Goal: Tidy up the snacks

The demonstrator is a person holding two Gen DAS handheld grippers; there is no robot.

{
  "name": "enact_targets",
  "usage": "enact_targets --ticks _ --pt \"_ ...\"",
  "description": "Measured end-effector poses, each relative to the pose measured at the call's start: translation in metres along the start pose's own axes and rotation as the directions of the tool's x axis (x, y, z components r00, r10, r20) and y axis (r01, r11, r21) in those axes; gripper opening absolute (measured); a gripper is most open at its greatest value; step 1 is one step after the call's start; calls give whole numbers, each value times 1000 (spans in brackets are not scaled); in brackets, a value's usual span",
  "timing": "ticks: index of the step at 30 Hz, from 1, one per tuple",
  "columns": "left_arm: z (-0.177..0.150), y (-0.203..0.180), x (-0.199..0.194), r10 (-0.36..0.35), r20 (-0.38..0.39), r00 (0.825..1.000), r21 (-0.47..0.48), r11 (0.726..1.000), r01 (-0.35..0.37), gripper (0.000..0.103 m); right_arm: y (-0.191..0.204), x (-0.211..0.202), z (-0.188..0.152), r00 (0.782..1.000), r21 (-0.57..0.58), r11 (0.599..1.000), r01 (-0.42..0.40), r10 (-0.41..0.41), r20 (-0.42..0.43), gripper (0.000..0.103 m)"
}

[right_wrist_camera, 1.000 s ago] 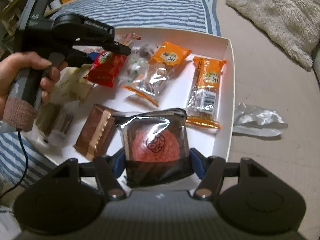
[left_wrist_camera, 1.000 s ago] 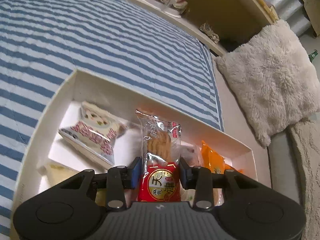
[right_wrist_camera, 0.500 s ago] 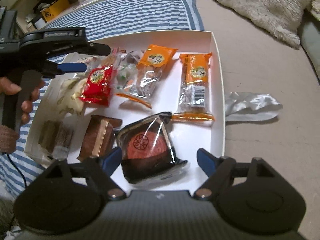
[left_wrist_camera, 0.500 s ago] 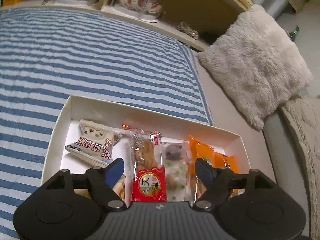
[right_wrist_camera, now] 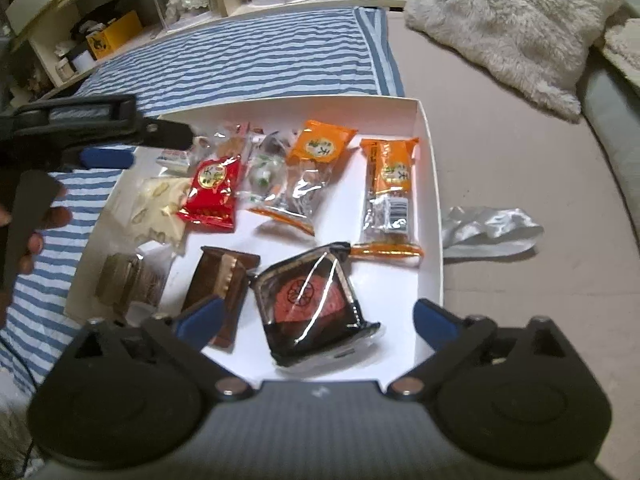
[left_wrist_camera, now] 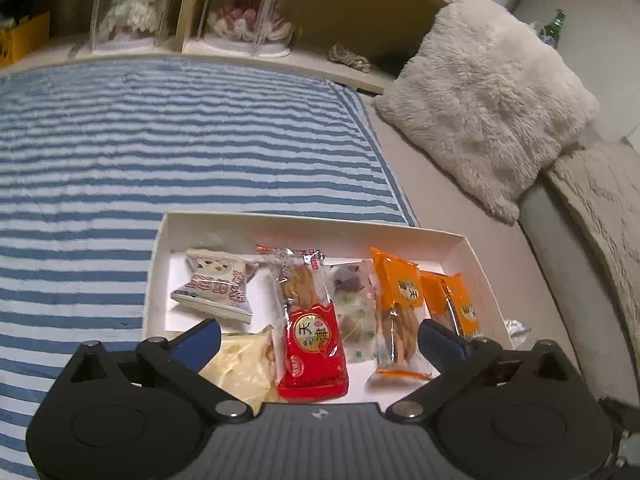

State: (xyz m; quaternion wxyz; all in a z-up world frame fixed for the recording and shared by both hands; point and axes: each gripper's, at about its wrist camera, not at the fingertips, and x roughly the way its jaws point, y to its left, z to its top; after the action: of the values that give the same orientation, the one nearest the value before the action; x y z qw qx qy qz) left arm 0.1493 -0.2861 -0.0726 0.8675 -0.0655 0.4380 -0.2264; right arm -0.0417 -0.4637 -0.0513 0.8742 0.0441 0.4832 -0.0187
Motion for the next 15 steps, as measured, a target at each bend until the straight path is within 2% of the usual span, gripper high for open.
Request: enact_targets --ticks 9,15 --pt "-4 -9 -47 58 18 998 93 994 -59 103 9 -29 2 998 53 998 19 -23 66 102" --pt "-12 -7 -80 39 22 999 130 991 -41 103 23 -47 -1 994 60 998 34 -41 104 102"
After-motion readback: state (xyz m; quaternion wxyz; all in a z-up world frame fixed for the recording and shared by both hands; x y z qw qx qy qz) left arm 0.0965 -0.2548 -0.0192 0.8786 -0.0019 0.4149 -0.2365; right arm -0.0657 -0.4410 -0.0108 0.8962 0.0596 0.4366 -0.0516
